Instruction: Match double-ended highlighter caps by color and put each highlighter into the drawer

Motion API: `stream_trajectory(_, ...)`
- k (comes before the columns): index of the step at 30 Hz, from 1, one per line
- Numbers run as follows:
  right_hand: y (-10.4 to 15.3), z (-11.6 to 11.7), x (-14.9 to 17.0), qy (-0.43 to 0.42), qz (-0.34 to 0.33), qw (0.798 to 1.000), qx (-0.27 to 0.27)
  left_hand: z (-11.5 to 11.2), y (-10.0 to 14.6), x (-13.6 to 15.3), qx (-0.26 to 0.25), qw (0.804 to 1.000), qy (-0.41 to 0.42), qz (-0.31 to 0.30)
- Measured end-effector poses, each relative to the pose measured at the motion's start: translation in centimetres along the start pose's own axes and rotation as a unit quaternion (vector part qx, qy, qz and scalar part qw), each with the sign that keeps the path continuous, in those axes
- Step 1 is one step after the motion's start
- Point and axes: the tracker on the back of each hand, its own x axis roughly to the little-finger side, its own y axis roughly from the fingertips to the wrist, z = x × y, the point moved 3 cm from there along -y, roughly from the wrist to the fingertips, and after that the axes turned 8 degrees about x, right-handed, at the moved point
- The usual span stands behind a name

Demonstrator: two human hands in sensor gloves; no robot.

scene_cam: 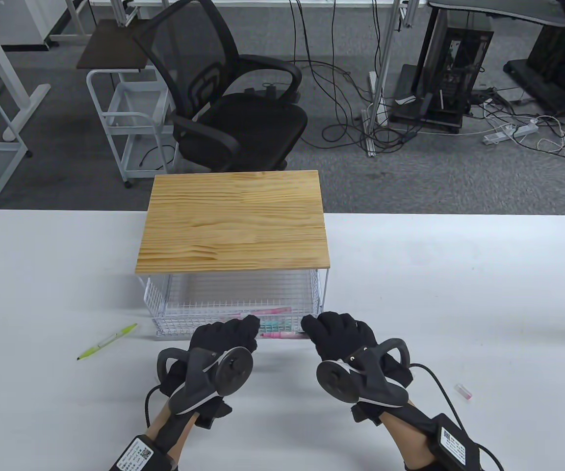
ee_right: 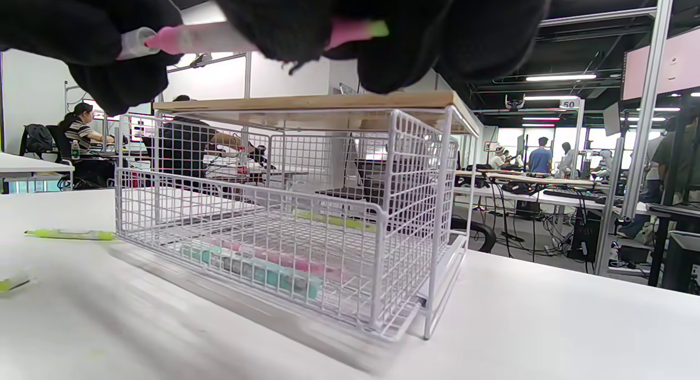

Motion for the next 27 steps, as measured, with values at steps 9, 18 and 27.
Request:
stream_trajectory(9, 0.0, 0.1, -0.4, 0.001, -0.009, 1.0, 0.0, -0.1, 0.2, -0.8, -0.002, 1.0, -0.015, -0.012)
stream_trajectory(18, 0.1, 0.1, -0.7, 0.008, -0.016, 1.0, 0.002, -0.3, 0.3, -1.4, -0.003, 0.999, -0.033, -0.017)
stream_trajectory(27, 0.1, 0.1, -0.8, 0.007, -0.02, 1.0, 0.008, -0.2, 0.3, -1.7, -0.009, 0.999, -0.038, -0.02)
